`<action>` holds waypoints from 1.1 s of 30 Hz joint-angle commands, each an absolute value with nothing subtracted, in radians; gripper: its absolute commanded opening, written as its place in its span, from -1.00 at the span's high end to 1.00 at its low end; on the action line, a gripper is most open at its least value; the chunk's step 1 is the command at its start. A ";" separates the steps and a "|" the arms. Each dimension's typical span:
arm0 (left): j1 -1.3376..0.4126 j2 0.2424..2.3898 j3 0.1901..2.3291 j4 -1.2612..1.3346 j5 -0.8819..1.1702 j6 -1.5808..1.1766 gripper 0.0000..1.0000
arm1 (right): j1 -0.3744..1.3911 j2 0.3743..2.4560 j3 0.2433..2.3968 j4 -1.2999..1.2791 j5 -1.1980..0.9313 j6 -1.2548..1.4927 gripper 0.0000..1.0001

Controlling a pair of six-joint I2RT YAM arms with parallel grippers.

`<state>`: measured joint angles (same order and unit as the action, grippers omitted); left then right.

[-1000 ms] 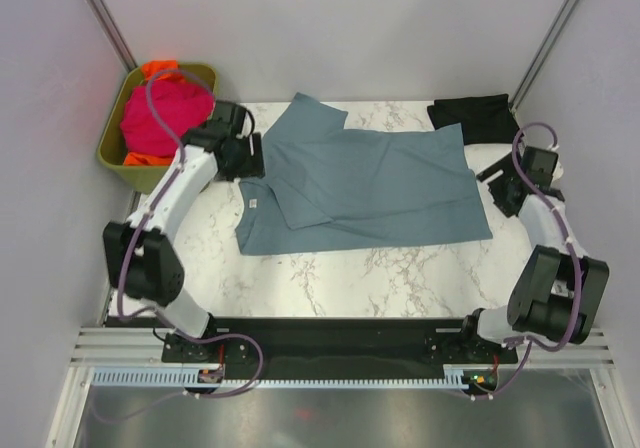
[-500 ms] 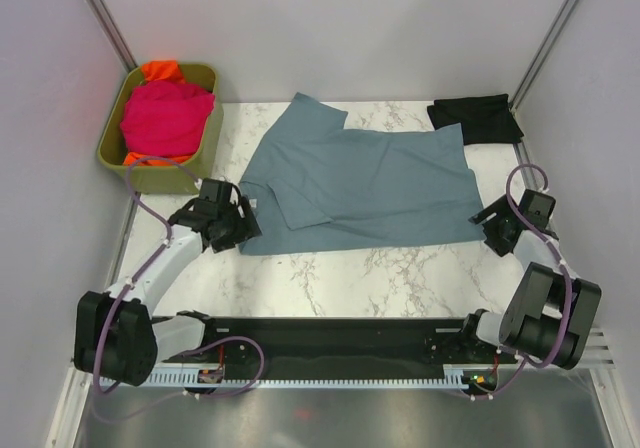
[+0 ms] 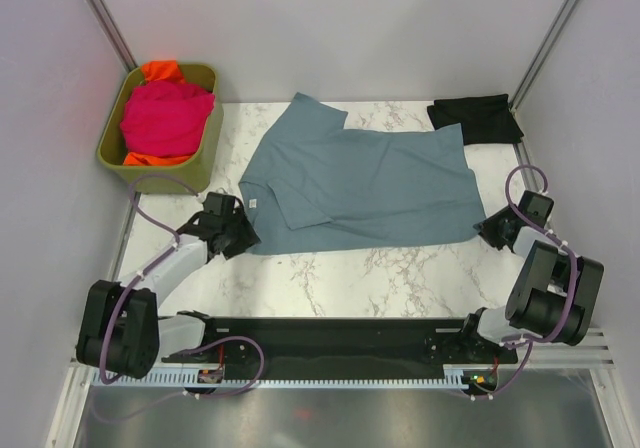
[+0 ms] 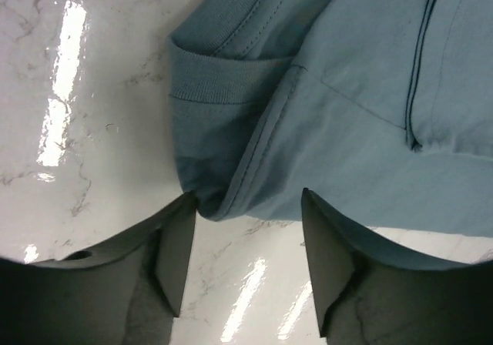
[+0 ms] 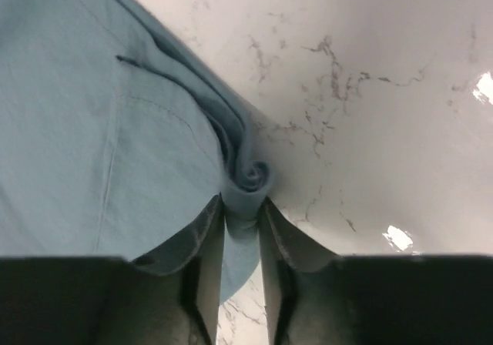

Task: Fold and stack the t-shirts
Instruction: Fold the tshirt

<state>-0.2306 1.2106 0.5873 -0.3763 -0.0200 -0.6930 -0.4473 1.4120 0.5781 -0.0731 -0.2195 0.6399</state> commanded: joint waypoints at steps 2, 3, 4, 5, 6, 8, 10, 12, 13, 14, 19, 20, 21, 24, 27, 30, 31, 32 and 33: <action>-0.225 1.230 0.563 -0.236 -0.018 -0.736 0.16 | -0.449 1.430 0.558 -0.051 -0.192 0.650 0.54; -0.225 1.230 0.564 -0.215 -0.012 -0.733 0.26 | -0.449 1.424 0.554 -0.051 -0.190 0.649 0.62; -0.225 1.229 0.566 -0.204 -0.006 -0.717 0.34 | -0.449 1.405 0.546 -0.061 -0.181 0.650 0.74; -0.225 1.220 0.572 -0.199 -0.005 -0.707 0.50 | -0.449 1.393 0.542 -0.067 -0.176 0.647 0.80; -0.224 1.209 0.583 -0.202 -0.006 -0.703 0.59 | -0.449 1.378 0.537 -0.075 -0.172 0.646 0.86; -0.225 1.173 0.584 -0.210 -0.005 -0.701 0.77 | -0.453 1.318 0.525 -0.113 -0.160 0.650 1.00; -0.225 1.092 0.586 -0.251 -0.011 -0.712 0.86 | -0.460 1.241 0.522 -0.162 -0.158 0.658 1.00; -0.225 1.001 0.597 -0.297 -0.023 -0.721 0.91 | -0.468 1.192 0.546 -0.221 -0.124 0.649 1.00; -0.225 0.968 0.603 -0.348 -0.035 -0.719 0.91 | -0.472 1.154 0.572 -0.283 -0.111 0.644 1.00; -0.225 0.942 0.609 -0.376 -0.040 -0.718 0.91 | -0.483 1.140 0.586 -0.314 -0.095 0.637 1.00; -0.225 0.826 0.618 -0.480 -0.029 -0.712 0.89 | -0.517 1.088 0.614 -0.436 -0.069 0.606 1.00; -0.225 0.812 0.603 -0.500 -0.022 -0.713 0.88 | -0.523 1.082 0.606 -0.440 -0.071 0.607 1.00; -0.225 0.798 0.594 -0.511 -0.006 -0.725 0.88 | -0.526 1.072 0.597 -0.451 -0.074 0.607 1.00; -0.225 0.727 0.560 -0.551 0.040 -0.755 0.81 | -0.537 1.052 0.565 -0.475 -0.075 0.614 0.92; -0.233 0.654 0.538 -0.584 0.075 -0.785 0.48 | -0.561 1.034 0.542 -0.503 -0.087 0.611 0.23; -0.235 0.615 0.543 -0.609 0.164 -0.807 -0.07 | -0.575 0.996 0.544 -0.526 -0.115 0.612 -0.92; -0.235 0.609 0.549 -0.617 0.173 -0.807 -0.20 | -0.575 0.982 0.554 -0.532 -0.130 0.615 -0.96; -0.235 0.598 0.567 -0.627 0.176 -0.802 -0.23 | -0.575 0.967 0.563 -0.537 -0.146 0.618 -0.96; -0.235 0.594 0.584 -0.664 0.172 -0.799 -0.24 | -0.575 0.933 0.590 -0.540 -0.155 0.618 -0.96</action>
<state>-0.2321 0.6140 0.5381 -0.5980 0.1123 -0.7696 -0.5713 1.0016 0.5388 -0.5190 -0.1238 0.6178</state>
